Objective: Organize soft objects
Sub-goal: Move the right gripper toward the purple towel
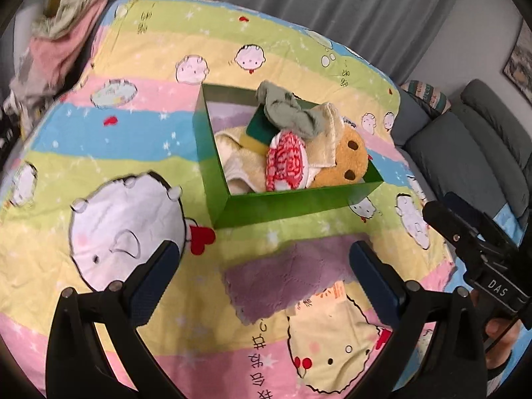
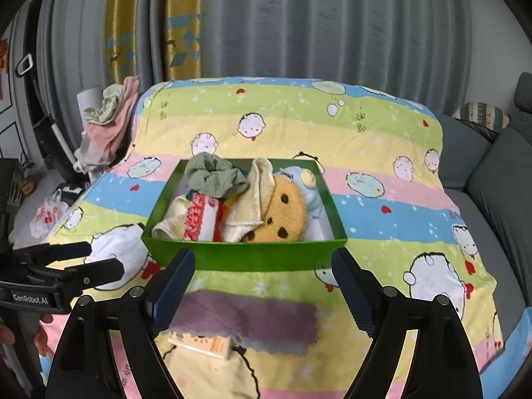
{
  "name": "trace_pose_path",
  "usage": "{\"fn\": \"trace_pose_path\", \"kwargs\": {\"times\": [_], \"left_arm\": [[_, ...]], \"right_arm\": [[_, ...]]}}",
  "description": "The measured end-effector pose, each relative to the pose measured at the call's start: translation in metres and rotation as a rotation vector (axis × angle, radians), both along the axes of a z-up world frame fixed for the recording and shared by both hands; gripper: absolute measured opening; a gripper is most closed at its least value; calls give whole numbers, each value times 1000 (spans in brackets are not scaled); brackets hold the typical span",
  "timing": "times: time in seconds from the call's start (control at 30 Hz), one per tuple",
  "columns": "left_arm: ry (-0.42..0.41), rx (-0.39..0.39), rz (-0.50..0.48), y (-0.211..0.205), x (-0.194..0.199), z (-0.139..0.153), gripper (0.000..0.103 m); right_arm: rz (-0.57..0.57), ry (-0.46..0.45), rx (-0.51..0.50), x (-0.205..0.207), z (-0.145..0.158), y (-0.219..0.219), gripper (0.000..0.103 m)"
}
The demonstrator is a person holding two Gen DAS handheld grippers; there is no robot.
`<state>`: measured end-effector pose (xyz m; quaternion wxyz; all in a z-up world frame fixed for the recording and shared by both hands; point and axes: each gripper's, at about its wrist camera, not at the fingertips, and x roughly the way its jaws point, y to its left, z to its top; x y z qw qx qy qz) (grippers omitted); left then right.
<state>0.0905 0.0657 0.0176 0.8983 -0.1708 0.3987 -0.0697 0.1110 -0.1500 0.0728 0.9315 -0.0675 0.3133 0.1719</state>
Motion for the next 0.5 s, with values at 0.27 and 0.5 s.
{"fn": "trace_pose_path", "kwargs": {"times": [0.27,0.5], "left_arm": [[11,-42,-34,-3,5,-21,102],[18,-46,-62,-4,8,-27,102]], "right_arm": [[-25,29,-37,3,-16,-4,85],[-20,51,-47,7,-27,0,85]]}}
